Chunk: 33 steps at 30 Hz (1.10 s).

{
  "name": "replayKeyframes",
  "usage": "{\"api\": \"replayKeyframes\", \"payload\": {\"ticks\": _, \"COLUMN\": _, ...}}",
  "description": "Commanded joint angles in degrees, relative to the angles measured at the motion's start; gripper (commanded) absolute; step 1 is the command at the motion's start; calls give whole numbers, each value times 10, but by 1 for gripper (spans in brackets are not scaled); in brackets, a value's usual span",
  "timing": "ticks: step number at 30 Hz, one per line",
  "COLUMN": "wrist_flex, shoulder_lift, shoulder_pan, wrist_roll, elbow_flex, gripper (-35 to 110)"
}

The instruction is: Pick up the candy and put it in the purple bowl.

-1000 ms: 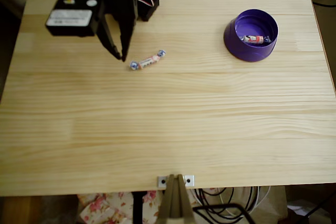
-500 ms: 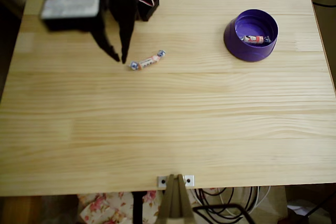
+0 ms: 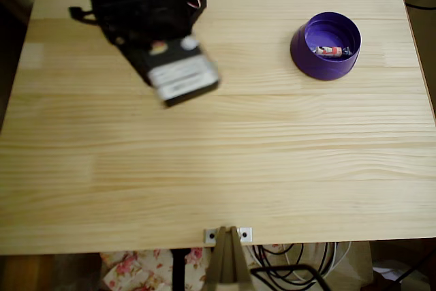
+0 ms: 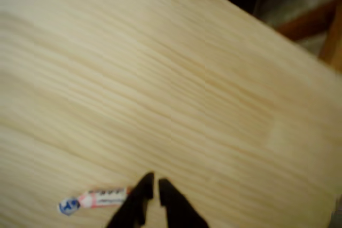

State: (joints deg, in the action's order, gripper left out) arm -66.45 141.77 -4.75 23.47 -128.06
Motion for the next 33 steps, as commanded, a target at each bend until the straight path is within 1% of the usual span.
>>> {"api": "replayKeyframes", "payload": {"ticks": 1, "wrist_flex": -19, "shoulder_lift": 48, "shoulder_pan": -33, "wrist_roll": 80, "elbow_flex": 17, "gripper": -1}}
{"api": "replayKeyframes", "payload": {"ticks": 3, "wrist_flex": -21, "shoulder_lift": 47, "shoulder_pan": -44, "wrist_roll": 84, "elbow_flex": 17, "gripper": -1}}
{"api": "replayKeyframes", "payload": {"ticks": 5, "wrist_flex": -26, "shoulder_lift": 39, "shoulder_pan": -64, "wrist_roll": 128, "elbow_flex": 18, "gripper": -1}}
{"api": "replayKeyframes", "payload": {"ticks": 10, "wrist_flex": -63, "shoulder_lift": 17, "shoulder_pan": -102, "wrist_roll": 178, "elbow_flex": 22, "gripper": 0}}
{"api": "replayKeyframes", "payload": {"ticks": 14, "wrist_flex": -78, "shoulder_lift": 11, "shoulder_pan": -96, "wrist_roll": 243, "elbow_flex": 18, "gripper": 0}}
{"api": "replayKeyframes", "payload": {"ticks": 19, "wrist_flex": -107, "shoulder_lift": -26, "shoulder_pan": -76, "wrist_roll": 285, "elbow_flex": 28, "gripper": 0}}
{"api": "replayKeyframes", "payload": {"ticks": 22, "wrist_flex": -148, "shoulder_lift": -45, "shoulder_pan": -56, "wrist_roll": 284, "elbow_flex": 62, "gripper": 0}}
{"api": "replayKeyframes", "payload": {"ticks": 24, "wrist_flex": -146, "shoulder_lift": -57, "shoulder_pan": -45, "wrist_roll": 279, "elbow_flex": 62, "gripper": 0}}
{"api": "replayKeyframes", "payload": {"ticks": 26, "wrist_flex": -156, "shoulder_lift": -75, "shoulder_pan": -34, "wrist_roll": 299, "elbow_flex": 68, "gripper": 0}}
{"api": "replayKeyframes", "payload": {"ticks": 27, "wrist_flex": -157, "shoulder_lift": -79, "shoulder_pan": -27, "wrist_roll": 316, "elbow_flex": 66, "gripper": 1}}
{"api": "replayKeyframes", "payload": {"ticks": 33, "wrist_flex": -167, "shoulder_lift": -126, "shoulder_pan": 11, "wrist_roll": 410, "elbow_flex": 60, "gripper": 23}}
